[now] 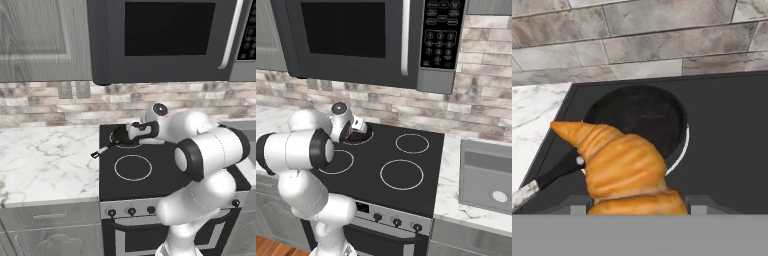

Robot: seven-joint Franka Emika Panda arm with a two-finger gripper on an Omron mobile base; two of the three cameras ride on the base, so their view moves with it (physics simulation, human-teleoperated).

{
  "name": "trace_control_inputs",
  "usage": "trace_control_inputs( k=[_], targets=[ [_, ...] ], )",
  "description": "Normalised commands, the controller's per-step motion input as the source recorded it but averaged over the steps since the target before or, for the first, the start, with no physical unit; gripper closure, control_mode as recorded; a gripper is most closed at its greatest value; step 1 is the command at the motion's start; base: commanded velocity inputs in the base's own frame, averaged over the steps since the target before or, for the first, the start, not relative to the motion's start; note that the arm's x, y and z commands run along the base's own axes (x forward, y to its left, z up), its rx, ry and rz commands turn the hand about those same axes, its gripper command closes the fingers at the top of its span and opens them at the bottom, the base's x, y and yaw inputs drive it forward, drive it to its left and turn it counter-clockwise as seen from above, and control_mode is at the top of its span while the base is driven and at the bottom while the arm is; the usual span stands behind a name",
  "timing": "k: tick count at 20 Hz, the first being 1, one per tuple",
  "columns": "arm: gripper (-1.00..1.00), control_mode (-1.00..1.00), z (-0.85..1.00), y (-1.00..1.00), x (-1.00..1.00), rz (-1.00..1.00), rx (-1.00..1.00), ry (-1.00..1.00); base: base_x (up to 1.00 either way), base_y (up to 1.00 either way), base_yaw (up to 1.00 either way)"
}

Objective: Pick the croissant and place it on the pan. Then turn on the stove to warm the croissant.

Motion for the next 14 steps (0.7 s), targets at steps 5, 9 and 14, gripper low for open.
trace_control_inputs(
  k=[5,9,14],
  targets=[
    [1.00,-1.00,-0.07,0.05,0.32,-0.03,0.00,0.00,0.00,0.00,0.00],
    [1.00,-1.00,-0.10,0.06,0.31,-0.03,0.00,0.00,0.00,0.00,0.00],
    [1.00,-1.00,-0.16,0.05,0.30,-0.03,0.00,0.00,0.00,0.00,0.00]
  ],
)
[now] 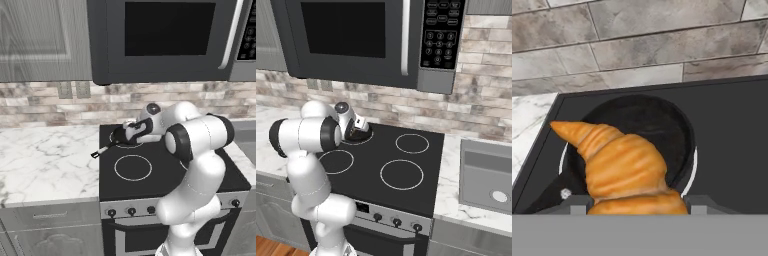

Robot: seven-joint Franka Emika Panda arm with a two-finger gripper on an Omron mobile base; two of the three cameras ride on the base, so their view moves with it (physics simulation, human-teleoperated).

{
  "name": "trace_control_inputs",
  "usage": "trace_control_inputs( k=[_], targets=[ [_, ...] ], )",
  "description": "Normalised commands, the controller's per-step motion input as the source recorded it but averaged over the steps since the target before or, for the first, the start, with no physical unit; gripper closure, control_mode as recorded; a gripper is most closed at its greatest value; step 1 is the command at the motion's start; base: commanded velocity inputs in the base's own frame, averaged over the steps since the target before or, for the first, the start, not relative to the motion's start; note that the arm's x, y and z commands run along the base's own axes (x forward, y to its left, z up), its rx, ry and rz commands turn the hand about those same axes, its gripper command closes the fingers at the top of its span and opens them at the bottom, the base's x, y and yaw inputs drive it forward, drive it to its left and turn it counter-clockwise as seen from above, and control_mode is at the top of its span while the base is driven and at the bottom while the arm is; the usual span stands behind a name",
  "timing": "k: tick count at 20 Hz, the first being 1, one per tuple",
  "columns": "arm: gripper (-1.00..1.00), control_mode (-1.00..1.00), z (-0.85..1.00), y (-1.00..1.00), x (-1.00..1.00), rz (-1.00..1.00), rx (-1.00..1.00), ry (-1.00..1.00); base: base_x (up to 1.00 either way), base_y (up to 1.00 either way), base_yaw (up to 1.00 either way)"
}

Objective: Pick the croissant and place it on the pan. Then turn on the stove to warm the croissant.

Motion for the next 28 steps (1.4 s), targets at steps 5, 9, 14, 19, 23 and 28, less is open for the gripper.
trace_control_inputs(
  k=[5,9,14,19,23,28],
  targets=[
    [1.00,-1.00,-0.22,0.05,0.28,-0.02,0.00,0.00,0.00,0.00,0.00],
    [1.00,-1.00,-0.15,0.07,0.24,-0.02,0.00,0.00,0.00,0.00,0.00],
    [1.00,-1.00,-0.05,0.12,0.23,-0.02,0.00,0.02,0.00,0.00,0.00],
    [1.00,-1.00,-0.03,0.18,0.19,-0.01,0.00,0.01,0.00,0.00,0.00],
    [1.00,-1.00,-0.13,0.09,0.15,0.00,0.00,0.00,0.00,0.00,0.00],
    [1.00,-1.00,-0.24,0.00,0.11,0.00,0.00,0.00,0.00,0.00,0.00]
  ],
)
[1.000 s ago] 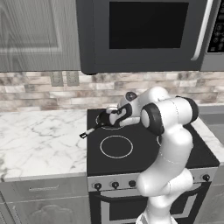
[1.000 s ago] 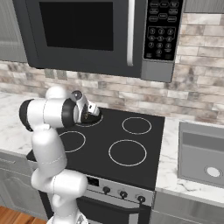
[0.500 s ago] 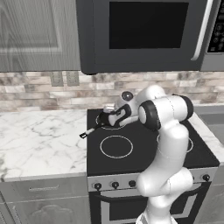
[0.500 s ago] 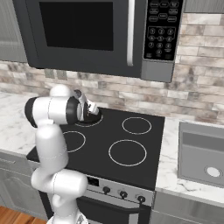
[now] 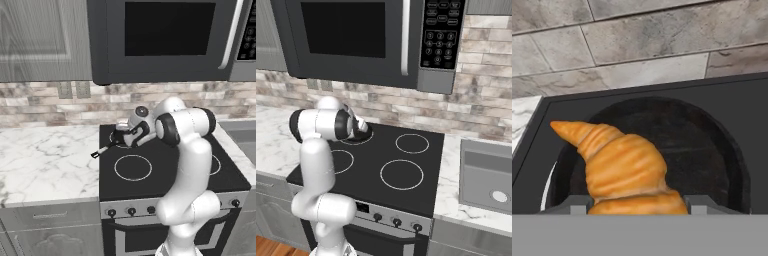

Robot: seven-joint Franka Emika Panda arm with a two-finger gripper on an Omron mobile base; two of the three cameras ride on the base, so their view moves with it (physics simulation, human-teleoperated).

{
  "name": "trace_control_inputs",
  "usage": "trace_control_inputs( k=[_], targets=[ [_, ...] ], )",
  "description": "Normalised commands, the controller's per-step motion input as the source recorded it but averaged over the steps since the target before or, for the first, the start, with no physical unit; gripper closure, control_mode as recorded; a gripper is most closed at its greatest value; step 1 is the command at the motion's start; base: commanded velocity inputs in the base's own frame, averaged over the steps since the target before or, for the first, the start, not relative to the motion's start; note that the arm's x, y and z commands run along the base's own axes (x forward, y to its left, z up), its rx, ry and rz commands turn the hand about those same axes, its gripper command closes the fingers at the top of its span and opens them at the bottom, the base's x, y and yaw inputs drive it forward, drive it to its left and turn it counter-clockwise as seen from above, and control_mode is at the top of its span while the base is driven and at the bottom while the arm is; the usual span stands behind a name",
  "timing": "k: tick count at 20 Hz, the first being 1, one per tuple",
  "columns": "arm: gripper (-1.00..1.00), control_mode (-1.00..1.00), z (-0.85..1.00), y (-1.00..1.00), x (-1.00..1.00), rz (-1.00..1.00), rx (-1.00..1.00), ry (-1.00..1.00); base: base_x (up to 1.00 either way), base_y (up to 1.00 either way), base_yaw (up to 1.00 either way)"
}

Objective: Pick the croissant and place it on the pan. Then turn on the stove to warm the croissant.

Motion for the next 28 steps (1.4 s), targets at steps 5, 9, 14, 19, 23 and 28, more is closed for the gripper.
trace_control_inputs(
  k=[5,9,14,19,23,28],
  targets=[
    [1.00,-1.00,-0.23,0.00,0.14,0.00,0.00,0.00,0.00,0.00,0.00],
    [1.00,-1.00,-0.17,0.00,0.16,0.00,0.00,0.00,0.00,0.00,0.00],
    [-1.00,-1.00,-0.05,0.00,0.17,0.00,0.00,0.00,0.00,0.00,0.00],
    [-1.00,-1.00,0.00,0.00,0.14,0.00,0.00,0.00,0.00,0.00,0.00],
    [-1.00,-1.00,0.00,0.00,0.08,0.00,0.00,0.00,0.00,0.00,0.00],
    [-1.00,-1.00,0.01,-0.11,0.01,0.00,0.00,0.00,0.00,0.00,0.00]
  ],
)
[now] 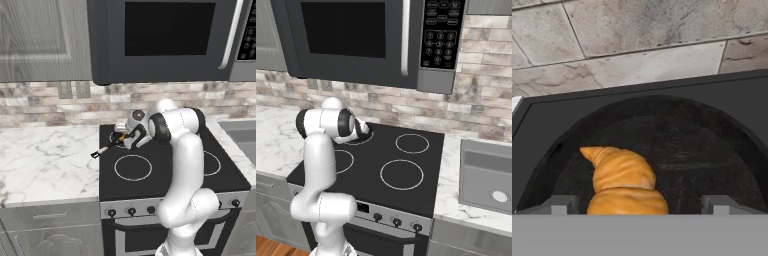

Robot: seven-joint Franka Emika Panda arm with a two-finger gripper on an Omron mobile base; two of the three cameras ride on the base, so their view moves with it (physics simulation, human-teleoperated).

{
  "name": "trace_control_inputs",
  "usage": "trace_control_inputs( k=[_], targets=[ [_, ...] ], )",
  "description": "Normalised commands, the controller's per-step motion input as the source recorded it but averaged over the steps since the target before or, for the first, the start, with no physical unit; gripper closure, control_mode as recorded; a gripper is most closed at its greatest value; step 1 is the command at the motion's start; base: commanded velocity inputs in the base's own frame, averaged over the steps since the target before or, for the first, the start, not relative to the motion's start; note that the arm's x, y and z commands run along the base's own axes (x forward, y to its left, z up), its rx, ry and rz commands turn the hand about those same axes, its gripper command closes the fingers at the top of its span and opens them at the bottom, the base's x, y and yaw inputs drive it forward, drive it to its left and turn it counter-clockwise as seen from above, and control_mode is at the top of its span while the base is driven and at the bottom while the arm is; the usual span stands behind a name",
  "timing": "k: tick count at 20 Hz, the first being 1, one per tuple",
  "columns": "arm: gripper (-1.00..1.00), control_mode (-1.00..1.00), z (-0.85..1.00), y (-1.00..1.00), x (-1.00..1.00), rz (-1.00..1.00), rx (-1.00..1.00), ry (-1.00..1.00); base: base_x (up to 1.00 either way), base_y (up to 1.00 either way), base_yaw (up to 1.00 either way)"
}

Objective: Pick the croissant and place it on the pan. Then turn on the stove to warm the croissant.

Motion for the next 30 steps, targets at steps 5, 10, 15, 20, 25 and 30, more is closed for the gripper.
trace_control_inputs(
  k=[5,10,15,20,25,30],
  targets=[
    [-1.00,-1.00,0.21,-0.21,0.00,-0.01,0.00,0.00,0.00,0.00,0.00],
    [-1.00,-1.00,0.37,-0.23,0.00,-0.01,0.00,0.00,0.00,0.00,0.00],
    [-1.00,-1.00,0.28,-0.04,-0.14,0.00,0.00,0.00,0.00,0.00,0.00],
    [-1.00,-1.00,0.24,0.00,-0.32,0.00,0.00,-0.01,0.00,0.00,0.00],
    [-1.00,-1.00,0.20,0.00,-0.48,0.00,0.00,-0.01,0.00,0.00,0.00],
    [-1.00,-1.00,0.24,0.00,-0.59,0.00,0.00,-0.03,0.00,0.00,0.00]
  ],
)
